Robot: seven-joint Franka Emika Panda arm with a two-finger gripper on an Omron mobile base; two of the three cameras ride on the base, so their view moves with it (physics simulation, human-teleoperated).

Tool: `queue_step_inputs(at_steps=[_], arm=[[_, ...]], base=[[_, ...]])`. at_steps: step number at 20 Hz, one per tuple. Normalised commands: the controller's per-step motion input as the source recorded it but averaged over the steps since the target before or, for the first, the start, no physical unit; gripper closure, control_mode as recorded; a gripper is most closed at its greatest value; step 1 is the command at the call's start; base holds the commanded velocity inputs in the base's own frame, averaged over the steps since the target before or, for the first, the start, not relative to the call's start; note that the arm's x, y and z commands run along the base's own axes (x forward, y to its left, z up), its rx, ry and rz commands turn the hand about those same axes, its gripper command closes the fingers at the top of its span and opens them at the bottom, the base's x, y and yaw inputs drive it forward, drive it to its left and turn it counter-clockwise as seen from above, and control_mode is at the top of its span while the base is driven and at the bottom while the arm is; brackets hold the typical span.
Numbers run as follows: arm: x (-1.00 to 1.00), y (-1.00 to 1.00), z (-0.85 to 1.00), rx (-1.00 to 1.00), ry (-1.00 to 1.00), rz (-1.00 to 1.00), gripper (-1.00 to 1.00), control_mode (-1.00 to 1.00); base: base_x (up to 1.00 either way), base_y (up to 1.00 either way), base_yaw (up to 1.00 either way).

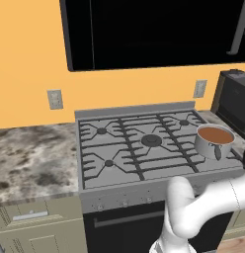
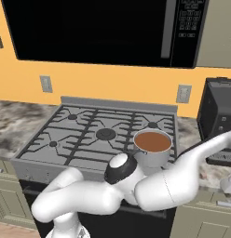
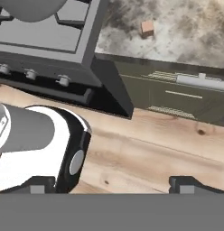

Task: Pick up the sugar cube(s) and place them in the saucepan with hot chocolate.

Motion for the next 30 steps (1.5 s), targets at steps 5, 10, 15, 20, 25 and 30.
queue_step_inputs(at_steps=[5, 10, 15, 20, 25, 30], arm=[[0.25, 0.04, -0.03, -0.08, 0.00, 0.18, -1.00, -1.00], [0.42, 0.17, -0.04, 0.00, 0.04, -0.03, -1.00, -1.00], [0.56, 0.56, -0.15, 0.00, 0.00, -0.15, -1.00, -1.00], [0.77, 0.80, -0.33, 0.00, 0.00, -0.11, -1.00, -1.00], [0.53, 0.23, -0.52, 0.00, 0.01, 0.00, -1.00, -1.00], [0.38, -0.04, -0.47, 0.00, 0.05, 0.00, -1.00, -1.00]], base=[[0.00, 0.00, 0.00], [0.00, 0.00, 0.00], [0.00, 0.00, 0.00], [0.00, 0.00, 0.00], [0.00, 0.00, 0.00], [0.00, 0.00, 0.00]])
